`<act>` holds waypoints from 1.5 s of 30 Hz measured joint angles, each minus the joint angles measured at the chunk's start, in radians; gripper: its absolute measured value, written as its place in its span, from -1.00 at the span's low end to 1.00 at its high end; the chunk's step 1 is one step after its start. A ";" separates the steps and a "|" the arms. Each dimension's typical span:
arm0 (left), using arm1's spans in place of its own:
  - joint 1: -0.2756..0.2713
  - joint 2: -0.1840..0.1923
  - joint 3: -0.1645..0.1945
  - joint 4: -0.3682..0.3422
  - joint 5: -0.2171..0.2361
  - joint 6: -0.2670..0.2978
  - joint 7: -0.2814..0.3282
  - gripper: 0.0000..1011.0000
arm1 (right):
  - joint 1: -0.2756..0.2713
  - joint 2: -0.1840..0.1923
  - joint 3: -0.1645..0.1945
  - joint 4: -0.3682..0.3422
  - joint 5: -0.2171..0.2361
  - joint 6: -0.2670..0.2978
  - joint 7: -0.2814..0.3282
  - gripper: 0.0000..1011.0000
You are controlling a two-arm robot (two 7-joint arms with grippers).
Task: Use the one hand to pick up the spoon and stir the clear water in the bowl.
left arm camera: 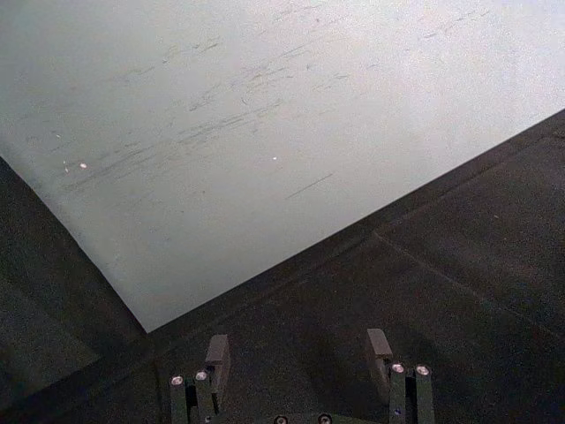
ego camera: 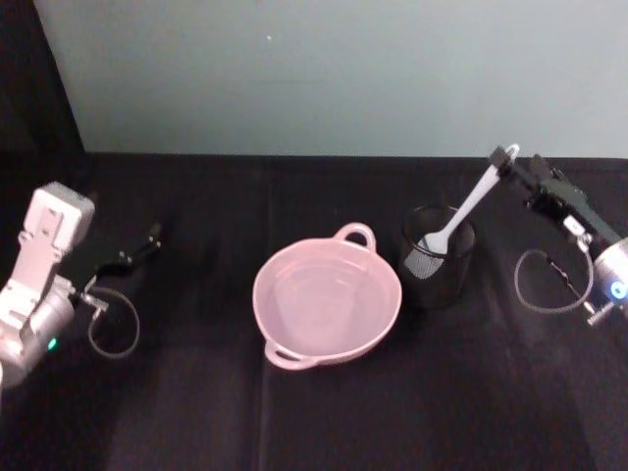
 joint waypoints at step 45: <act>0.000 0.000 0.000 0.000 0.000 0.000 0.000 1.00 | 0.088 0.002 -0.068 0.089 0.079 0.032 0.027 -0.74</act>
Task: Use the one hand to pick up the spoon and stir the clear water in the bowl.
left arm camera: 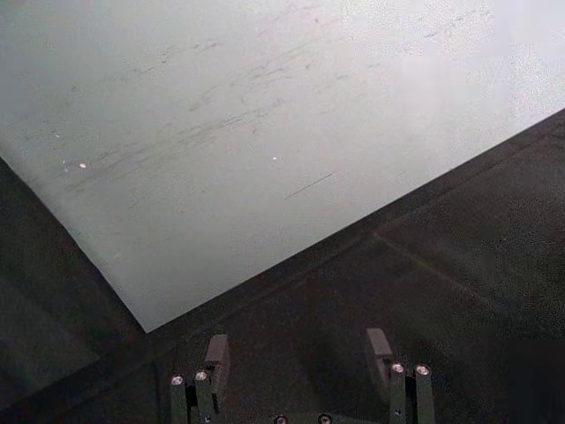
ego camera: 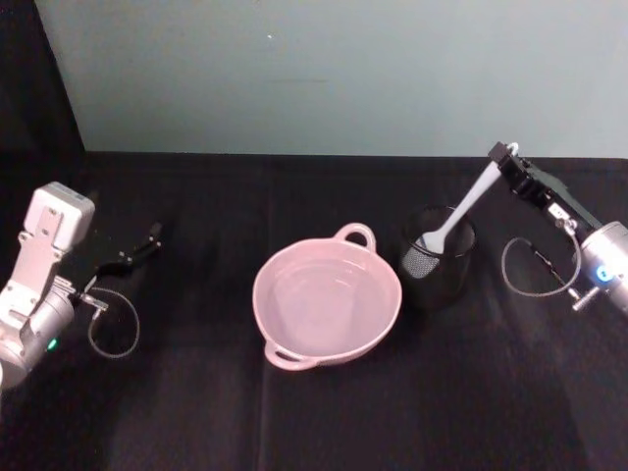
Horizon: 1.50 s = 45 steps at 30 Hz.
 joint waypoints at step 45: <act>0.000 0.000 0.000 0.000 0.000 0.000 0.000 1.00 | 0.053 0.157 -0.106 -0.393 -0.385 0.170 -0.125 -0.78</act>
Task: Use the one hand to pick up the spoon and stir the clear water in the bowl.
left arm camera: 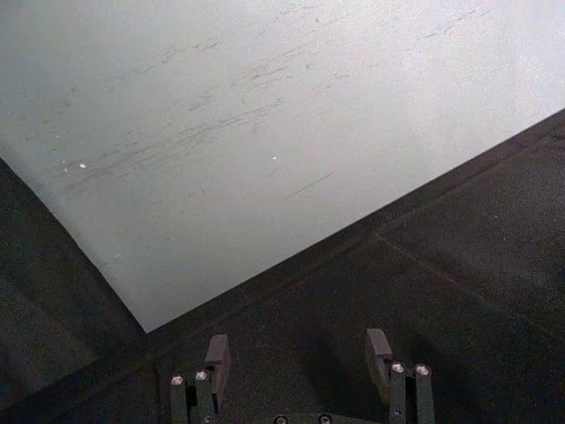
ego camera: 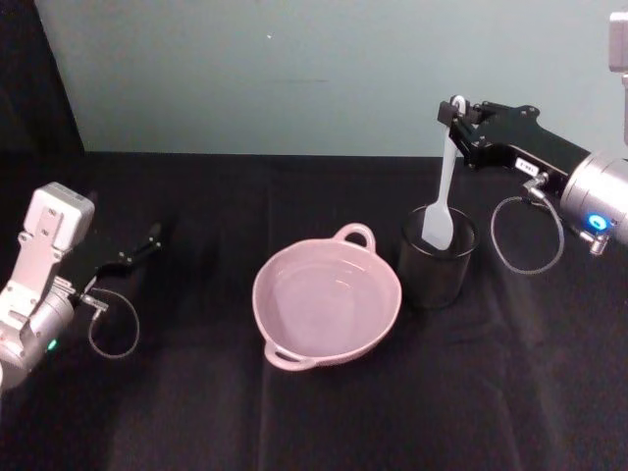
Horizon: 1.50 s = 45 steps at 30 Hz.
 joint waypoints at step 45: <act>0.000 0.000 0.000 0.000 0.000 0.000 0.000 1.00 | 0.095 -0.091 -0.130 -0.064 -0.072 0.025 0.094 -0.78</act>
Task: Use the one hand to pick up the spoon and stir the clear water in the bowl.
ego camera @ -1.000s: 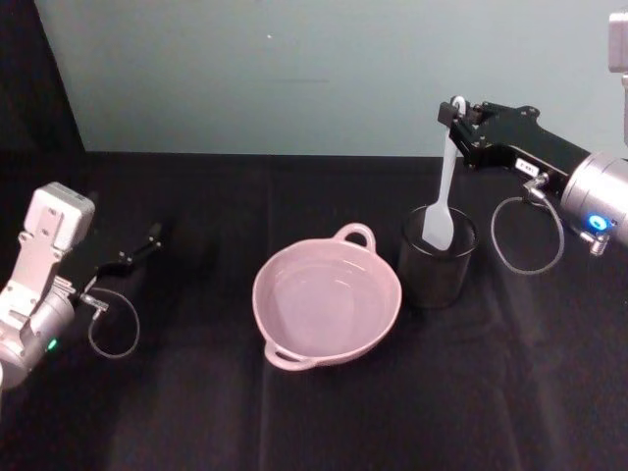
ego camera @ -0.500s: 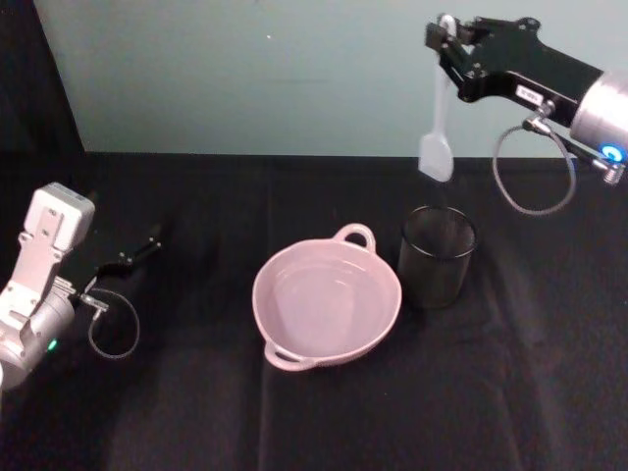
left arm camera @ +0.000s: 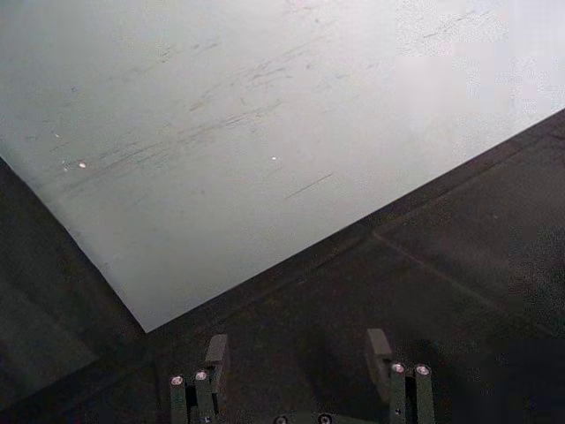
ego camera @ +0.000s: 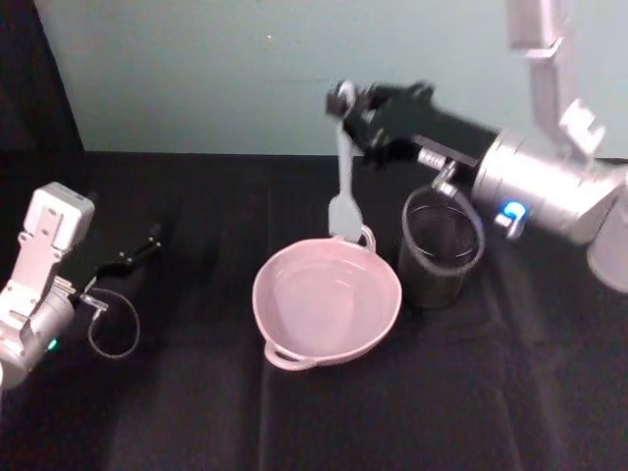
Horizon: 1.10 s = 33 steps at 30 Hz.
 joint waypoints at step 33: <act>0.000 0.000 0.000 0.000 0.000 0.000 0.000 1.00 | 0.018 -0.161 -0.082 0.296 -0.029 -0.093 0.042 -0.78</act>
